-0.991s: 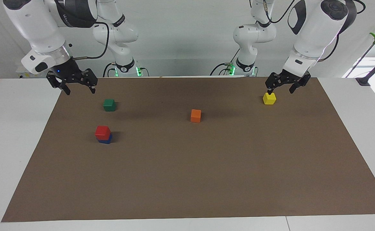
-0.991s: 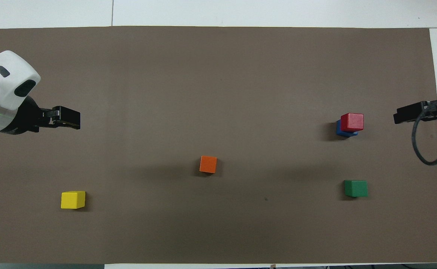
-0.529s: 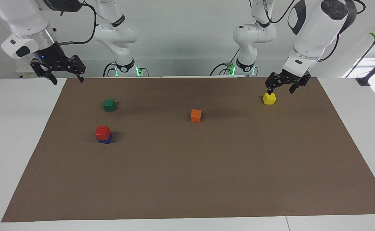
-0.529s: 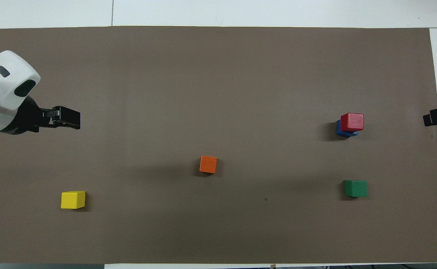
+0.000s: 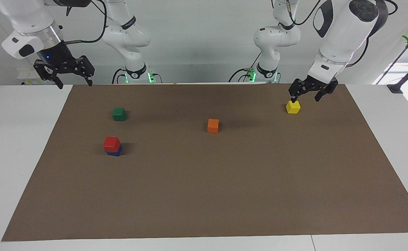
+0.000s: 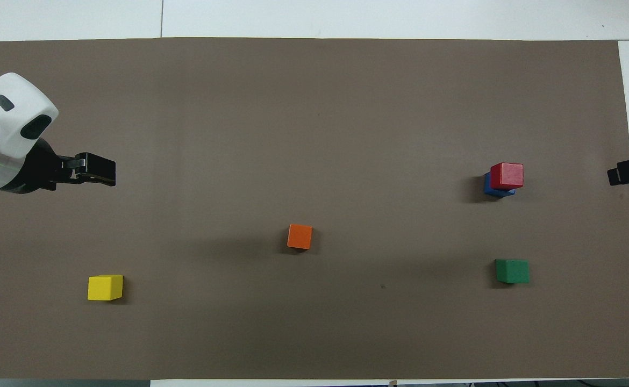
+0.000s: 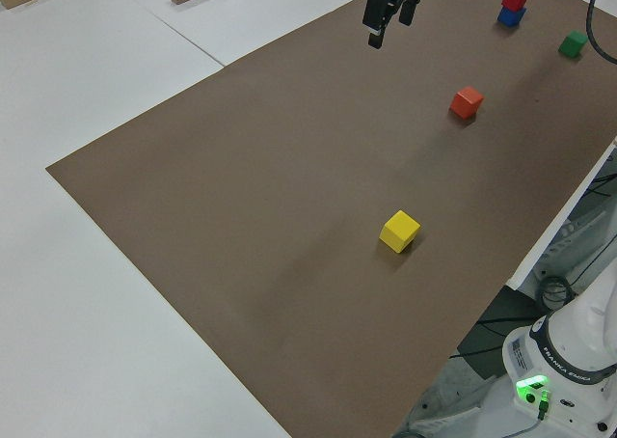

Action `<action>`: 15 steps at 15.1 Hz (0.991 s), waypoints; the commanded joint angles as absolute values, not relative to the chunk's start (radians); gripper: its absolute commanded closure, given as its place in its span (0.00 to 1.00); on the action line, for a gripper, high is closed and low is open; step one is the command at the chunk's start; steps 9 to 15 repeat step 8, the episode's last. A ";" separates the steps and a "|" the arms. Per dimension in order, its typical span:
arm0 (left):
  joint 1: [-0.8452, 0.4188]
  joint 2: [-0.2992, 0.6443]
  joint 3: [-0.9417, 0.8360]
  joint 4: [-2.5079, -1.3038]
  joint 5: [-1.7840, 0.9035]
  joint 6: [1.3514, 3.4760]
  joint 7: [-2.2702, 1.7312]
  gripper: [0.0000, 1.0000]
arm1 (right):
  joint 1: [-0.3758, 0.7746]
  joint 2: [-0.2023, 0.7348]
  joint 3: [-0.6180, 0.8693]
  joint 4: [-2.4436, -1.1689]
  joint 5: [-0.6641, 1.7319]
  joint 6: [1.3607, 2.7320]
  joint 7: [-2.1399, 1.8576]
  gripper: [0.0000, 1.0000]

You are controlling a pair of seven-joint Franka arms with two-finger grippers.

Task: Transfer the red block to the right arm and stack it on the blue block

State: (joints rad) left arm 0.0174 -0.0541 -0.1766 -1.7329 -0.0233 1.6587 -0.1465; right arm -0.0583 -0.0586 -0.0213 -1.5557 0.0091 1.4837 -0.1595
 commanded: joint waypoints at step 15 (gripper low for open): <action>0.015 -0.071 -0.172 -1.744 -0.005 1.658 -0.141 0.00 | -0.054 -0.089 -0.049 -1.591 0.000 1.485 -0.166 0.00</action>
